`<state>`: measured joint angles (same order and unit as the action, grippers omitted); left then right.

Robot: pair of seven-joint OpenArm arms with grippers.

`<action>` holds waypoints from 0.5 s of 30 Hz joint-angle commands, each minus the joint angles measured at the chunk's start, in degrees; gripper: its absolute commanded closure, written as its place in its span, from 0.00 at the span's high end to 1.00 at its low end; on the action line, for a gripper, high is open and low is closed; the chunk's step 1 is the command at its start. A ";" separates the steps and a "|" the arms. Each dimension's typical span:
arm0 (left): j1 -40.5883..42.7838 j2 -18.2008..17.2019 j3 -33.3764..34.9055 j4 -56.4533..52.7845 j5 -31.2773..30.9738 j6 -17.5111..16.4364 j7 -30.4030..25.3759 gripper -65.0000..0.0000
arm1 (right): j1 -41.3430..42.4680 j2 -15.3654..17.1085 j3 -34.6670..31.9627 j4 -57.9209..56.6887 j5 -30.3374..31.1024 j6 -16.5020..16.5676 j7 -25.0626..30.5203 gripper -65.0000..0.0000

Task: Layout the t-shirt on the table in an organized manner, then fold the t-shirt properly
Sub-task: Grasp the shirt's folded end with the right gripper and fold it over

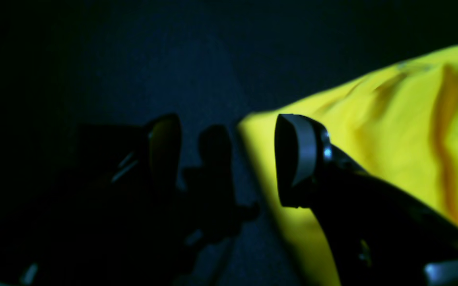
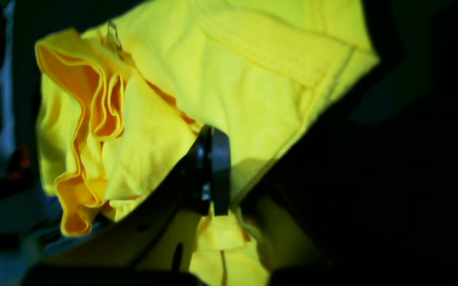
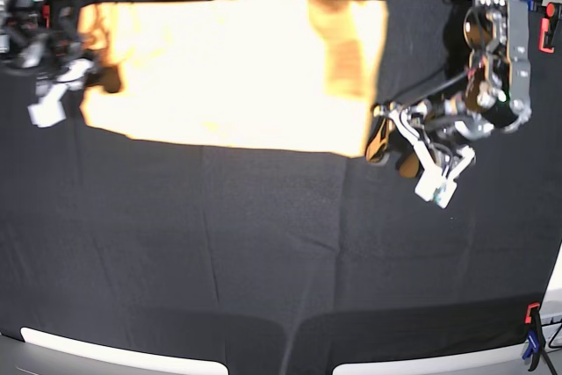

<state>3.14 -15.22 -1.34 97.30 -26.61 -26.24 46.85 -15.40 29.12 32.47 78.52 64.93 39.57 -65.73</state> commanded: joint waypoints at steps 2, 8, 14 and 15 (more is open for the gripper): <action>0.70 -0.39 -0.22 1.20 -0.20 -0.46 -2.60 0.53 | 0.44 2.19 1.77 2.23 1.33 0.43 0.46 0.00; 3.50 -0.37 -0.22 1.20 -0.24 -0.57 -2.97 0.53 | 0.28 0.09 0.35 11.89 1.33 0.43 0.20 0.00; 7.54 -0.35 -0.07 1.20 -1.07 -3.37 -1.55 0.53 | 0.42 -5.42 -5.07 28.44 1.27 0.43 0.22 0.00; 8.48 -0.35 -0.07 1.20 -1.64 -3.87 -1.55 0.53 | 0.59 -6.49 -6.25 30.88 0.55 0.43 0.26 0.00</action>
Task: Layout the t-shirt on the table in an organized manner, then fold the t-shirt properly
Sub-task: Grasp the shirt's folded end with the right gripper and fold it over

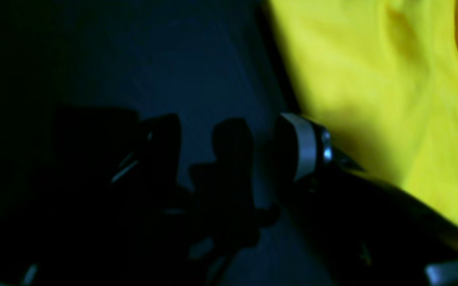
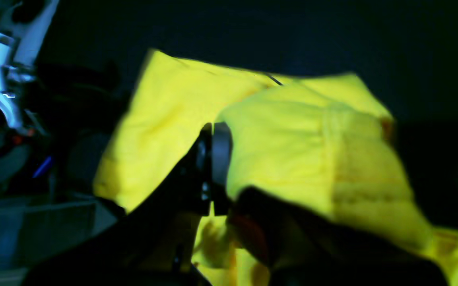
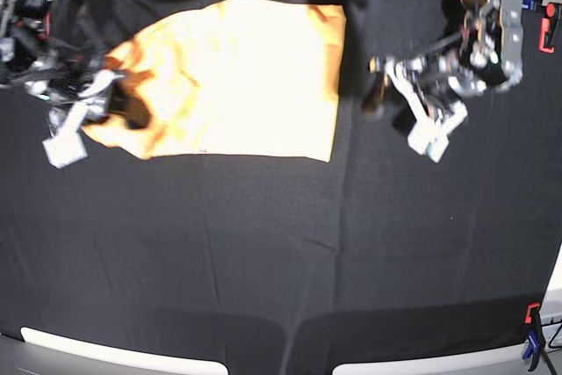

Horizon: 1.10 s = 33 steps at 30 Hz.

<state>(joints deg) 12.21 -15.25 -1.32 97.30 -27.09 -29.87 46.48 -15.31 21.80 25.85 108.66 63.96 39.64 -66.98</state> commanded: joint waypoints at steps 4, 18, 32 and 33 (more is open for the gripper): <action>3.02 -0.31 -0.09 1.20 -3.06 -1.07 -1.11 0.53 | 2.32 -3.54 -5.95 5.57 -5.68 -1.51 3.87 0.00; 9.88 -0.33 -0.09 1.20 -3.02 -1.90 -0.44 0.53 | 7.06 -18.45 -27.52 5.01 -29.92 -8.35 10.43 0.00; 9.51 -0.35 -0.09 1.20 -2.95 -1.90 -0.04 0.53 | 6.78 -20.37 -34.60 4.96 -21.14 -7.15 10.25 0.48; 9.38 -0.35 -0.09 1.20 -2.97 -1.90 -0.02 0.53 | 6.80 -20.37 -34.60 4.96 -18.29 -5.84 9.86 0.48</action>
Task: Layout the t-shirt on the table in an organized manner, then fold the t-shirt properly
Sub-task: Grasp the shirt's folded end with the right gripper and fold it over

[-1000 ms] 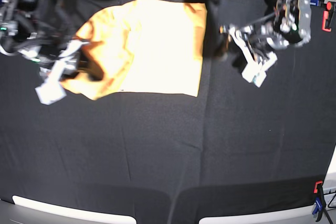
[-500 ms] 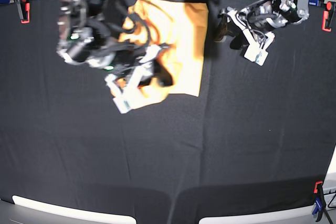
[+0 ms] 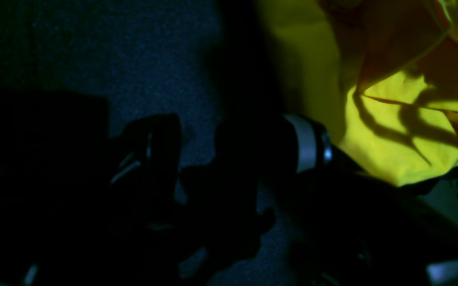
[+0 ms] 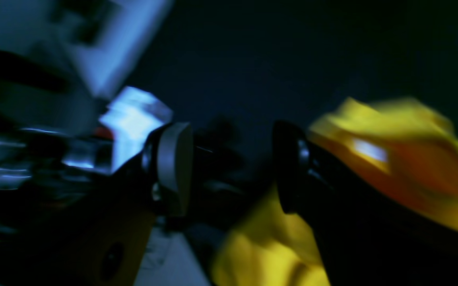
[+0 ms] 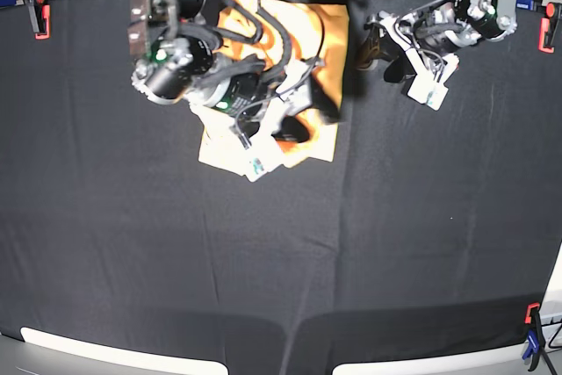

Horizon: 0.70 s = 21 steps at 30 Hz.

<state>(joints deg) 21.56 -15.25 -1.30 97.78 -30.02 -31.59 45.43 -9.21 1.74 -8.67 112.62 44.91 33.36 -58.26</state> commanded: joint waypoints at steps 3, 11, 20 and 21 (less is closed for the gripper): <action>0.04 -0.37 -0.13 0.72 -0.04 -0.17 1.03 0.53 | 1.09 -0.28 0.33 1.25 6.84 3.04 -1.14 0.48; 0.02 -0.37 -0.17 0.72 -0.02 -0.17 0.98 0.53 | 1.57 0.98 12.28 7.06 4.61 3.06 -5.95 0.48; 0.02 -0.35 -0.17 0.72 -0.07 -0.17 0.98 0.53 | -2.56 11.82 26.53 5.27 4.81 2.80 -6.75 0.48; 0.02 -0.35 -0.15 0.72 -0.07 -0.17 0.98 0.53 | -2.82 12.57 26.43 4.39 4.81 2.80 -6.75 0.48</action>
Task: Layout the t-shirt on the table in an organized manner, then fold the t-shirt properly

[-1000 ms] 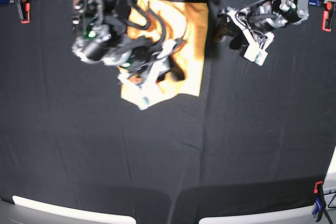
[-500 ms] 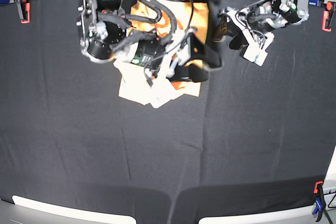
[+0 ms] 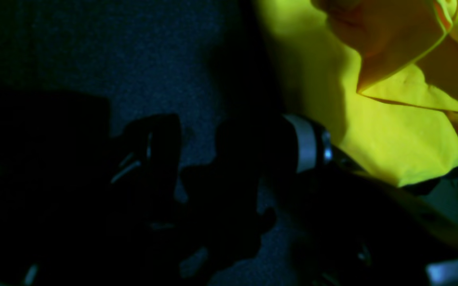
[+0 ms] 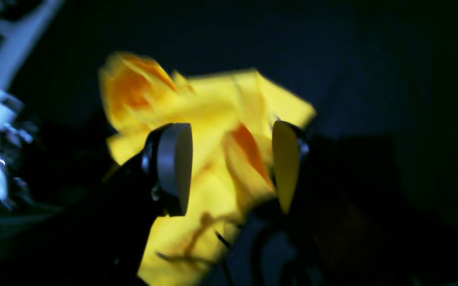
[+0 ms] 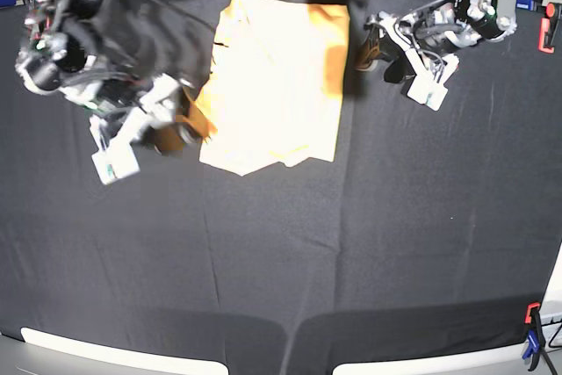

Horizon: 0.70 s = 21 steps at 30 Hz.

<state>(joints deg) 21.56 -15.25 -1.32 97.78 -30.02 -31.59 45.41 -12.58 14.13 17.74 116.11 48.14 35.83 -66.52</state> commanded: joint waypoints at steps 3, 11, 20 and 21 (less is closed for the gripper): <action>0.02 -0.33 -0.13 0.72 -0.07 -0.17 1.03 0.53 | 0.37 0.81 -0.74 -1.79 1.53 0.31 1.51 0.48; 0.02 -0.35 -0.15 0.72 -0.04 -0.17 1.01 0.53 | 0.39 0.79 -5.42 -8.98 -1.20 0.44 1.79 0.48; 0.02 -0.35 -0.15 0.72 -0.04 -0.17 0.98 0.53 | 0.52 0.81 -11.91 -8.98 0.37 0.48 1.53 0.07; 0.02 -0.35 -0.15 0.72 -0.02 -0.17 0.98 0.53 | 0.50 0.81 -12.17 -8.85 2.34 0.72 1.53 0.00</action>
<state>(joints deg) 21.56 -15.25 -1.32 97.78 -30.02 -31.59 45.43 -12.58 14.44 5.41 106.30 49.10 36.03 -66.02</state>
